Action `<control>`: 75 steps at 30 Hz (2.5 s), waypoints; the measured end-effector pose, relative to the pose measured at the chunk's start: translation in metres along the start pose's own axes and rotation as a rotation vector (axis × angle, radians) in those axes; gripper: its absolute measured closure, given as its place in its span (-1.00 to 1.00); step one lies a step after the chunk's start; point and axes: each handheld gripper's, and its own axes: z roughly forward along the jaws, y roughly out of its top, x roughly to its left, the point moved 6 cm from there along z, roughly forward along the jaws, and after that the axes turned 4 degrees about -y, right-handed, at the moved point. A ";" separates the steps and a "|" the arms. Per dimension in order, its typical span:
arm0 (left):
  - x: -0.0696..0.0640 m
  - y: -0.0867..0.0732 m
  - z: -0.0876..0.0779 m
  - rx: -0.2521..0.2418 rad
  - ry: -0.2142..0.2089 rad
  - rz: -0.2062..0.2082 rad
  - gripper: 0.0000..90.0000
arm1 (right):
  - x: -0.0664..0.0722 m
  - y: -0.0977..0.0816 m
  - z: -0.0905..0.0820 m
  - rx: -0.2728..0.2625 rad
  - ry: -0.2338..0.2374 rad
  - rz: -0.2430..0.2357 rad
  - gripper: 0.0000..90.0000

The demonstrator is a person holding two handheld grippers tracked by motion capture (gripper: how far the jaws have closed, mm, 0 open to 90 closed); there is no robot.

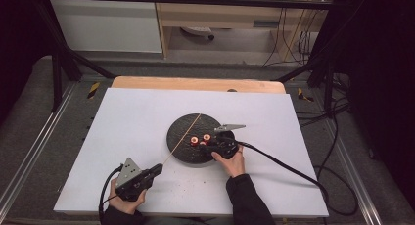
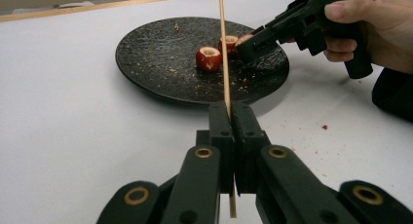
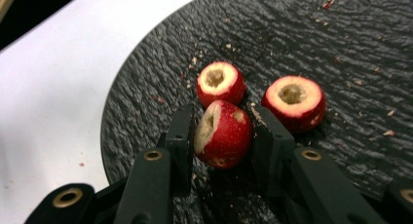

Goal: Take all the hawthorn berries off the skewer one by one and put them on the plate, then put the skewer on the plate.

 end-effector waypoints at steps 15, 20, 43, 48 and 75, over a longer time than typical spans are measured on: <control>0.001 -0.001 0.001 0.015 0.002 0.000 0.96 | -0.002 0.003 -0.021 -0.028 -0.032 -0.044 0.07; 0.001 -0.001 0.002 0.020 0.005 -0.005 0.96 | -0.009 0.000 -0.035 -0.043 -0.043 -0.052 -0.18; 0.007 0.007 0.015 0.105 0.011 -0.011 0.96 | -0.057 -0.054 -0.105 -0.052 -0.146 -0.103 -0.96; 0.010 0.012 0.021 0.120 0.015 -0.011 0.96 | -0.067 -0.066 -0.116 -0.061 -0.161 -0.087 -0.97; 0.029 0.033 0.066 0.179 0.070 -0.067 0.96 | -0.076 -0.083 -0.128 -0.060 -0.192 -0.081 -0.98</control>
